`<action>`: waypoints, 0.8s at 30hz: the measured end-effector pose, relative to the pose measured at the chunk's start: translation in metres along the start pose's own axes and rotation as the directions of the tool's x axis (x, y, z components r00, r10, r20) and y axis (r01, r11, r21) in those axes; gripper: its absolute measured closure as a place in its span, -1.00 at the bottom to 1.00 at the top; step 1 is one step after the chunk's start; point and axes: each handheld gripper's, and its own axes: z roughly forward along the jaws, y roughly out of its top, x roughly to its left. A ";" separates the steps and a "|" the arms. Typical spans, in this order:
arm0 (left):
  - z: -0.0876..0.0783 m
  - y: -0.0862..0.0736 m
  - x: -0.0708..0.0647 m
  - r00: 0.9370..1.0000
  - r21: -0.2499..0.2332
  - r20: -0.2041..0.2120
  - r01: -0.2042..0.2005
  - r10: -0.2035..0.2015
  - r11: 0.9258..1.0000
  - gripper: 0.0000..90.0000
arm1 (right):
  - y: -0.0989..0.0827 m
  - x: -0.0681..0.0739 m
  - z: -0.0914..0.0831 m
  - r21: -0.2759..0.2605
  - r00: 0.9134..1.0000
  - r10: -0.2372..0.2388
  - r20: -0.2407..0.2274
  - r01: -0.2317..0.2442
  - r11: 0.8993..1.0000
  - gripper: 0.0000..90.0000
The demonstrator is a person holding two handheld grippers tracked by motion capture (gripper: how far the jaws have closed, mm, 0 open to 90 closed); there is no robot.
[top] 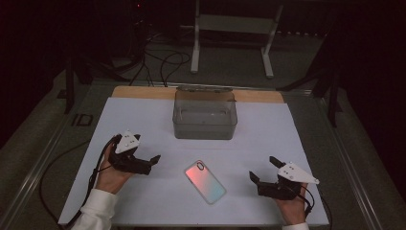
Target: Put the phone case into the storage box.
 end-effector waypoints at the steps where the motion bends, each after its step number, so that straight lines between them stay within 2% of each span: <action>1: 0.001 0.001 0.000 1.000 0.006 0.003 -0.003 0.003 1.000 -0.99 | 0.000 0.000 0.000 0.000 1.000 0.000 0.000 0.000 1.000 -0.80; 9: 0.011 0.007 -0.005 0.999 0.045 0.012 -0.035 0.035 0.998 -0.99 | 0.000 0.000 0.000 0.001 1.000 -0.001 -0.001 0.001 1.000 -0.80; 18: 0.023 0.016 -0.010 0.999 0.069 0.036 -0.043 0.040 0.997 -0.99 | 0.001 0.000 0.000 0.001 1.000 -0.004 -0.001 0.004 1.000 -0.80; 24: 0.033 0.023 -0.015 0.997 0.110 0.053 -0.062 0.056 0.992 -0.99 | 0.001 0.001 0.000 0.006 1.000 -0.009 0.002 0.009 1.000 -0.80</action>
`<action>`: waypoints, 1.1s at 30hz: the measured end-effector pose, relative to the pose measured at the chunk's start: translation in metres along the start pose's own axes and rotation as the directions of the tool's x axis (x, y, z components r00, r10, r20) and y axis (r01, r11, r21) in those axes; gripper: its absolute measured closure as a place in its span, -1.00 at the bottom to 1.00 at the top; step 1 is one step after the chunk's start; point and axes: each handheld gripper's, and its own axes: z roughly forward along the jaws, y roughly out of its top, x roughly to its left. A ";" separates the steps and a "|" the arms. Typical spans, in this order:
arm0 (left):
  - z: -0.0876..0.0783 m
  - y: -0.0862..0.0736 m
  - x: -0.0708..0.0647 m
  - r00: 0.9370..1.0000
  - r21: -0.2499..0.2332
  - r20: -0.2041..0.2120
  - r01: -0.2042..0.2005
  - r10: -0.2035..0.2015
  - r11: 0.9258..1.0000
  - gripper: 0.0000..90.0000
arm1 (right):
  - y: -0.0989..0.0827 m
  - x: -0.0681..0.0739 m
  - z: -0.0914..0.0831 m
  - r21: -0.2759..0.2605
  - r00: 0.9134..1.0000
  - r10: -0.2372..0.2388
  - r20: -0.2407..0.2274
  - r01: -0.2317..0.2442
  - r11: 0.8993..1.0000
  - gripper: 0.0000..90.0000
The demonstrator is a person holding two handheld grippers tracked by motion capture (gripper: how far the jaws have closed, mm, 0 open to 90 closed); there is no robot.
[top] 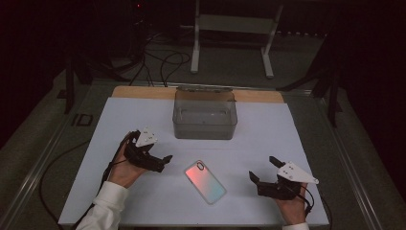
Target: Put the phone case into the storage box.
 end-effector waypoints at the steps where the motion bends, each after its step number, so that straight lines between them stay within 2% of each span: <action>1: 0.002 0.002 -0.001 1.000 0.002 0.006 0.001 -0.001 1.000 -0.99 | 0.000 0.000 0.000 0.000 1.000 0.000 0.001 0.000 1.000 -0.80; 11: 0.022 0.015 -0.011 0.999 0.056 0.040 -0.013 0.011 0.998 -0.98 | 0.000 -0.001 -0.001 -0.003 1.000 0.002 0.002 -0.002 1.000 -0.80; 25: 0.041 0.019 -0.019 0.999 0.116 0.050 -0.022 0.016 0.993 -0.98 | 0.001 -0.001 -0.001 -0.004 1.000 0.001 0.000 -0.001 1.000 -0.80; 33: 0.050 0.021 -0.024 0.997 0.147 0.074 -0.024 0.013 0.989 -0.96 | 0.001 -0.001 -0.001 -0.003 1.000 0.001 -0.002 -0.001 1.000 -0.80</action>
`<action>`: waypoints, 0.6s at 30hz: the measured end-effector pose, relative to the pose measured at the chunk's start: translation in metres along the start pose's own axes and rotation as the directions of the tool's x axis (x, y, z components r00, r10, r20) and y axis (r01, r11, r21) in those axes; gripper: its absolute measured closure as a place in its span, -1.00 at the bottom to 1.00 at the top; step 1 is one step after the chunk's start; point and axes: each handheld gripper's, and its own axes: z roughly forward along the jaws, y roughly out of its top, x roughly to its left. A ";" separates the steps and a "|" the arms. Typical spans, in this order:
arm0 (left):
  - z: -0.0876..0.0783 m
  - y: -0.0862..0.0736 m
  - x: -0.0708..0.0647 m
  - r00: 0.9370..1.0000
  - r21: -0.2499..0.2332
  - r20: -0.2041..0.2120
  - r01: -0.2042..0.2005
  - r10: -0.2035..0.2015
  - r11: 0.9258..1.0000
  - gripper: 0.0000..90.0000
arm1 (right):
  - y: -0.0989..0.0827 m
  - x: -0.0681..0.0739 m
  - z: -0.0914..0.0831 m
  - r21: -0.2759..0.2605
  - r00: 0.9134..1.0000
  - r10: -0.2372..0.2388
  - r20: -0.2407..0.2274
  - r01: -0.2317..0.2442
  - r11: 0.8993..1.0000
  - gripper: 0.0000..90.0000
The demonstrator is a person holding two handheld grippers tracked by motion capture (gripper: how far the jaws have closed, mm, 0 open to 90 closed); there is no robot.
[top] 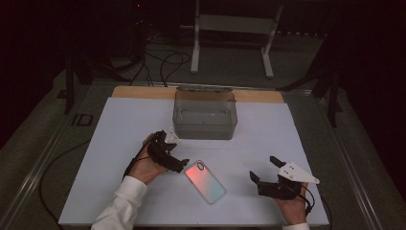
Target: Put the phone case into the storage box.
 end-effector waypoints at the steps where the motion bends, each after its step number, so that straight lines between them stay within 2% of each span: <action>1: 0.001 0.001 -0.001 1.000 0.009 0.002 -0.001 0.001 1.000 -0.96 | 0.000 0.000 0.000 0.000 1.000 0.000 0.000 0.000 1.000 -0.80; 7: 0.010 0.006 -0.007 1.000 0.043 0.025 -0.005 0.004 0.999 -0.93 | 0.000 0.000 0.000 0.000 1.000 0.002 0.003 -0.002 1.000 -0.80; 18: 0.022 0.011 -0.012 0.999 0.085 0.035 -0.012 0.009 0.996 -0.89 | 0.000 -0.002 -0.001 0.000 1.000 0.005 0.011 -0.005 1.000 -0.80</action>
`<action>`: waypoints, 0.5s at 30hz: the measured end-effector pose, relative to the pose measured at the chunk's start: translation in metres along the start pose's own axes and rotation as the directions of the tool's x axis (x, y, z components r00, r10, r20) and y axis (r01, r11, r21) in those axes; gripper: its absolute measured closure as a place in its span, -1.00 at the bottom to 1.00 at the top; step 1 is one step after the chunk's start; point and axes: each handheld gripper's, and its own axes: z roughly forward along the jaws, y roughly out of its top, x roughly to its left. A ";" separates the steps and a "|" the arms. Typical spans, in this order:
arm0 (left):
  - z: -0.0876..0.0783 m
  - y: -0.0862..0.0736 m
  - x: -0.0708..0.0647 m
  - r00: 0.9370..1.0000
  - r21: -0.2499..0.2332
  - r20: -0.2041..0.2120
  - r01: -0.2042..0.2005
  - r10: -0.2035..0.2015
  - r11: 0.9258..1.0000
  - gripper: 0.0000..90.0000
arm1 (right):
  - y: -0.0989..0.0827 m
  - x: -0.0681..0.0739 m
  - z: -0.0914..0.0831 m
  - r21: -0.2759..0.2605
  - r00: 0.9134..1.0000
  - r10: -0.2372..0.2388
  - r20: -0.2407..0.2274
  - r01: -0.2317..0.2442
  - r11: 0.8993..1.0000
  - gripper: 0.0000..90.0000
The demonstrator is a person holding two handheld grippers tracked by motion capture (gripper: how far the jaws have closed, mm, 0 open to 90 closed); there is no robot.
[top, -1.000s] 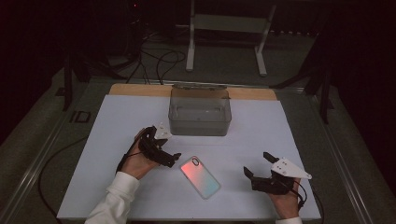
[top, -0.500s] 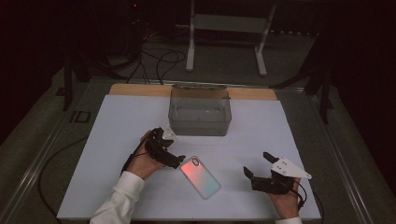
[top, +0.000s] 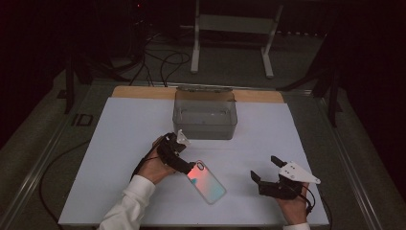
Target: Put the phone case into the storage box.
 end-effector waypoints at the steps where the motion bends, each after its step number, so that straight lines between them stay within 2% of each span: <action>1: 0.001 0.000 0.000 1.000 0.005 0.003 0.001 -0.001 1.000 -0.88 | 0.000 0.000 0.000 0.000 1.000 0.000 0.001 0.000 1.000 -0.80; 11: 0.008 0.003 -0.002 1.000 0.041 0.027 -0.001 -0.001 0.999 -0.80 | 0.000 0.000 0.000 0.006 1.000 0.002 0.006 -0.002 1.000 -0.80; 15: 0.010 0.003 -0.005 0.999 0.060 0.035 -0.008 0.006 0.998 -0.66 | 0.000 -0.001 -0.001 0.002 1.000 0.005 0.006 -0.005 1.000 -0.80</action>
